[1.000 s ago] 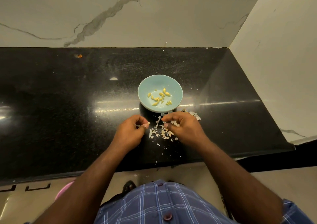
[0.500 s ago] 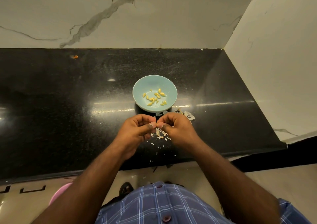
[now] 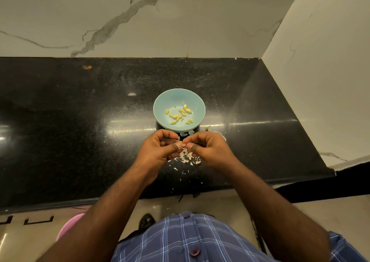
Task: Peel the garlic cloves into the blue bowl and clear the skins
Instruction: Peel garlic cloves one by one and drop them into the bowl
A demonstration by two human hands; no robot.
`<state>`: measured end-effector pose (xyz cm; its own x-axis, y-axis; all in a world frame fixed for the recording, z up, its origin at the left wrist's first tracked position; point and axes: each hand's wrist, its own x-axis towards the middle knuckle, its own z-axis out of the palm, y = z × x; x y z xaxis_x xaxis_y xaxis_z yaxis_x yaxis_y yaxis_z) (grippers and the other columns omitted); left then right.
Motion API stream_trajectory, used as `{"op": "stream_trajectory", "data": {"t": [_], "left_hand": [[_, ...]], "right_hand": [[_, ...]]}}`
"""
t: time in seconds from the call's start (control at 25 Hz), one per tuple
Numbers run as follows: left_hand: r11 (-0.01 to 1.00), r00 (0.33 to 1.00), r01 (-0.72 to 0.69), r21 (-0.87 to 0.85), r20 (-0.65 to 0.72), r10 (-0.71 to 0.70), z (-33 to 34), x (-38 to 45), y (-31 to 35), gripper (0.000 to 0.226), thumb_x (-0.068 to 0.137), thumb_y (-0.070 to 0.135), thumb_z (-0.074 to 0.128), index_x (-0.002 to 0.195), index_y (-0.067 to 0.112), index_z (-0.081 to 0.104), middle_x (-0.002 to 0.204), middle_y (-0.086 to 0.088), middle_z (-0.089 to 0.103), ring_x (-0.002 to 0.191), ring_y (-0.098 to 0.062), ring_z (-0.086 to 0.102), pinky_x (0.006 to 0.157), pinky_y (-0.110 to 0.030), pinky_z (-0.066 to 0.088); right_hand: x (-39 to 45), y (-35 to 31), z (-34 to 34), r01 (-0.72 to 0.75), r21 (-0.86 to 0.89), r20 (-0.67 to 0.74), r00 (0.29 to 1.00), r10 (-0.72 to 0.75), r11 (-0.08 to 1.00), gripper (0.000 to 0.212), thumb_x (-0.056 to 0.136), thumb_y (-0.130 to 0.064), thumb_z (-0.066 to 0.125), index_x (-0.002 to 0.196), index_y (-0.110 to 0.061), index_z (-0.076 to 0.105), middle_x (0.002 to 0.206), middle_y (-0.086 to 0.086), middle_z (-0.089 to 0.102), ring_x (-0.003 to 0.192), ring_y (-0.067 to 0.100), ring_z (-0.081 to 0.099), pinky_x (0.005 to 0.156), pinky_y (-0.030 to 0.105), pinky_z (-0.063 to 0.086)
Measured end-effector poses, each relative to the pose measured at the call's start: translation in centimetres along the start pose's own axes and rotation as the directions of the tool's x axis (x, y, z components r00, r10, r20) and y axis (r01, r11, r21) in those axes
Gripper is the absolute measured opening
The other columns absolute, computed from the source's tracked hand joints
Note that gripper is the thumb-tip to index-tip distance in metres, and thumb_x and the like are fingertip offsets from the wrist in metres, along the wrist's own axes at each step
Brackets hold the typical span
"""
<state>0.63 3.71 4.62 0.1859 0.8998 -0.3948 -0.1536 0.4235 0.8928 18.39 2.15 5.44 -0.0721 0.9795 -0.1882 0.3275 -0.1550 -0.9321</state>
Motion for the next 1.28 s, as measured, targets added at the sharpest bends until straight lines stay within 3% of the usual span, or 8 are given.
{"op": "stream_trajectory", "data": {"t": [0.24,0.44,0.6,0.72,0.88,1.08,1.28], "left_hand": [[0.994,0.999,-0.032,0.106,0.014,0.031,-0.1,0.4,0.2,0.018,0.087,-0.004,0.073,0.102,0.005,0.068,0.097,-0.025,0.074,0.086,-0.029,0.071,0.077,-0.036,0.058],[0.975,0.994,-0.111,0.194,0.025,0.108,-0.1,0.5,-0.4,0.012,0.091,0.002,0.071,0.098,0.011,0.074,0.083,-0.009,0.076,0.076,-0.019,0.069,0.07,-0.031,0.056],[0.92,0.975,-0.221,0.325,0.086,0.204,-0.2,0.7,-0.5,0.021,0.088,0.002,0.074,0.1,0.02,0.077,0.091,-0.003,0.079,0.091,-0.02,0.075,0.085,-0.035,0.061],[0.907,0.962,-0.273,0.322,0.085,0.259,-0.2,0.9,-0.5,0.024,0.085,0.002,0.077,0.096,0.024,0.078,0.091,-0.001,0.079,0.093,-0.021,0.075,0.09,-0.042,0.061],[0.89,0.951,-0.309,0.336,0.105,0.291,-0.5,1.4,-0.9,0.022,0.086,0.004,0.078,0.098,0.022,0.08,0.094,-0.001,0.08,0.095,-0.023,0.075,0.092,-0.05,0.06],[0.86,0.942,-0.333,0.386,0.107,0.317,-0.6,1.6,-1.1,0.024,0.085,0.006,0.079,0.098,0.027,0.08,0.094,0.002,0.08,0.094,-0.02,0.076,0.089,-0.052,0.06],[0.838,0.94,-0.339,0.428,0.107,0.325,-0.5,1.5,-0.8,0.021,0.086,0.011,0.08,0.097,0.029,0.08,0.092,0.006,0.079,0.091,-0.017,0.075,0.085,-0.05,0.062]], "right_hand": [[0.1,-0.1,-0.2,0.007,0.13,-0.026,1.0,-0.004,0.992,0.021,0.085,0.001,0.075,0.09,-0.019,0.075,0.082,0.004,0.076,0.076,0.014,0.071,0.071,0.029,0.057],[0.1,0.1,0.0,-0.024,0.255,-0.052,0.998,0.039,0.967,0.02,0.085,0.008,0.071,0.097,-0.009,0.07,0.085,0.012,0.074,0.077,0.022,0.072,0.068,0.032,0.06],[0.1,0.3,0.1,-0.046,0.298,-0.079,0.994,0.072,0.953,0.019,0.087,0.006,0.07,0.1,-0.008,0.068,0.089,0.013,0.076,0.081,0.022,0.074,0.072,0.033,0.06],[0.3,0.1,0.2,-0.046,0.323,-0.078,0.994,0.075,0.945,0.021,0.086,0.009,0.068,0.1,-0.007,0.068,0.085,0.011,0.075,0.081,0.023,0.073,0.072,0.034,0.059],[0.7,0.0,0.3,-0.001,0.236,-0.118,0.993,0.03,0.972,0.02,0.085,0.007,0.068,0.097,-0.009,0.069,0.083,0.011,0.074,0.078,0.021,0.072,0.072,0.035,0.059],[0.9,0.5,0.7,0.043,0.084,-0.168,0.985,-0.028,0.996,0.018,0.076,-0.02,0.07,0.094,-0.022,0.07,0.083,0.004,0.075,0.082,0.025,0.074,0.078,0.054,0.062],[0.9,0.7,0.8,0.073,-0.003,-0.178,0.981,-0.073,0.997,0.016,0.078,-0.025,0.069,0.094,-0.022,0.07,0.084,0.0,0.075,0.083,0.02,0.073,0.077,0.053,0.062]]}}
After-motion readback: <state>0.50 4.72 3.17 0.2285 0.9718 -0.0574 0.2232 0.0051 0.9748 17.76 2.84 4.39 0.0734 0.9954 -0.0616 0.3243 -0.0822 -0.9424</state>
